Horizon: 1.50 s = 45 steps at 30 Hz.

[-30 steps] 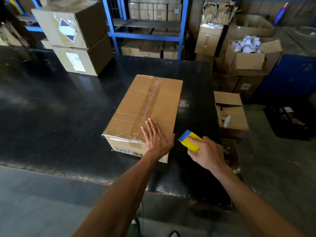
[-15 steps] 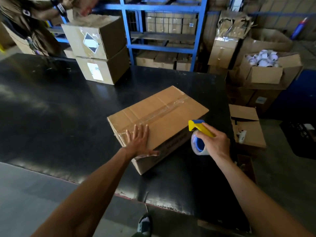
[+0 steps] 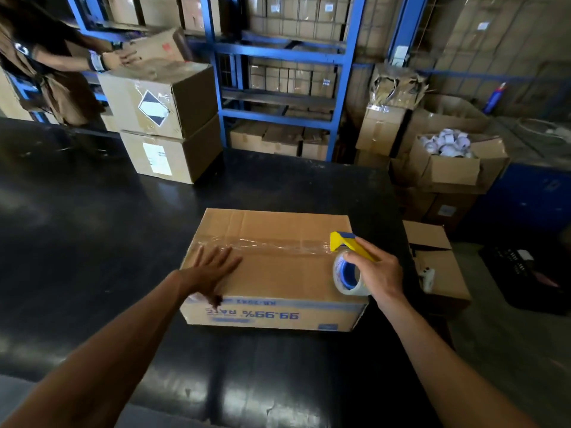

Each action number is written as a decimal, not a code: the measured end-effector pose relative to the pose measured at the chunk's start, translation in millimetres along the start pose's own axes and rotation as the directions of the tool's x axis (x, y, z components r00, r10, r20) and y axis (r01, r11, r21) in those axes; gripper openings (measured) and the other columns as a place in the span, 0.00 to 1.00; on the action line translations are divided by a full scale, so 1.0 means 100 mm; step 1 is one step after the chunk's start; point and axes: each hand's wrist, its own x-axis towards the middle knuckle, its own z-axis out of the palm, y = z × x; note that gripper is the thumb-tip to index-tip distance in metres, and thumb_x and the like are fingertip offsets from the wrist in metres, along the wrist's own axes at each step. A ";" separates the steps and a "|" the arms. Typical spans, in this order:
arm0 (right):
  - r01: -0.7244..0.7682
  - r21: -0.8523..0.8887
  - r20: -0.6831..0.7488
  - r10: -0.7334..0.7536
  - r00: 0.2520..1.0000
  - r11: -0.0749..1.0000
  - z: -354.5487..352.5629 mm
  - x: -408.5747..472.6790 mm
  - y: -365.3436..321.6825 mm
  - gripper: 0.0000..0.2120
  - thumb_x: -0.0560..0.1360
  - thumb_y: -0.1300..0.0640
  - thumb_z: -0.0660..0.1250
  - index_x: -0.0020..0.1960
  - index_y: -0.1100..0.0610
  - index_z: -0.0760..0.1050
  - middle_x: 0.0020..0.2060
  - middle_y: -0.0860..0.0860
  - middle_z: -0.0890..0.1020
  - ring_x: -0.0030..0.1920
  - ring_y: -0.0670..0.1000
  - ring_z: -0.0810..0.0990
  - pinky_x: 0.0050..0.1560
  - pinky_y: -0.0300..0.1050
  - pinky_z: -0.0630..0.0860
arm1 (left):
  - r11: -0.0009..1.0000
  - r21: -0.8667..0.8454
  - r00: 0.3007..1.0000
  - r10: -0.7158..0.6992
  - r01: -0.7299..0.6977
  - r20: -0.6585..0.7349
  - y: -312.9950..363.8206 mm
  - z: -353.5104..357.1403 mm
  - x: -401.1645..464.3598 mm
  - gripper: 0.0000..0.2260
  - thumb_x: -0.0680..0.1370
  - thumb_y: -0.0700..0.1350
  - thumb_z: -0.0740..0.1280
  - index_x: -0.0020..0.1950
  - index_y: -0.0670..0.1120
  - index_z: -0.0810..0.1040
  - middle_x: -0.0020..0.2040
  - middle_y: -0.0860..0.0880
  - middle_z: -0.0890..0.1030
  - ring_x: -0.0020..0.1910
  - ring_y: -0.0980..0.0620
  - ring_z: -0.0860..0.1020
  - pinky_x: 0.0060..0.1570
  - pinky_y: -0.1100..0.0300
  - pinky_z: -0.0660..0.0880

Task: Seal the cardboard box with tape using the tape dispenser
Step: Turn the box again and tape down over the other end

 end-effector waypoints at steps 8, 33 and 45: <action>-0.065 0.044 -0.076 0.068 0.995 0.997 0.03 0.11 -0.12 0.25 0.61 0.46 0.79 0.58 0.43 0.82 0.49 0.43 0.85 0.50 0.47 0.82 0.48 0.42 0.77 | 0.982 -0.075 0.981 0.167 -0.174 -0.100 1.42 -0.24 0.68 0.65 0.61 0.73 0.74 0.81 0.50 0.35 0.78 0.36 0.31 0.73 0.25 0.32 0.67 0.22 0.37; -0.152 0.189 -0.202 0.190 0.961 0.970 -0.26 0.27 -0.12 0.24 0.63 0.48 0.78 0.59 0.44 0.81 0.52 0.45 0.81 0.48 0.42 0.79 0.43 0.39 0.75 | 0.958 -0.228 0.971 0.129 -0.174 -0.200 2.14 -0.58 1.24 0.55 0.71 0.73 0.62 0.81 0.40 0.39 0.78 0.31 0.35 0.75 0.27 0.32 0.70 0.31 0.33; -0.200 0.149 0.034 0.197 0.980 0.968 0.26 0.02 0.01 0.17 0.64 0.52 0.78 0.53 0.42 0.84 0.47 0.43 0.85 0.49 0.44 0.81 0.41 0.38 0.73 | 0.858 0.092 0.858 0.511 -0.505 -0.054 0.88 -0.35 0.85 0.54 0.70 0.60 0.74 0.81 0.57 0.37 0.81 0.51 0.33 0.78 0.43 0.32 0.73 0.35 0.36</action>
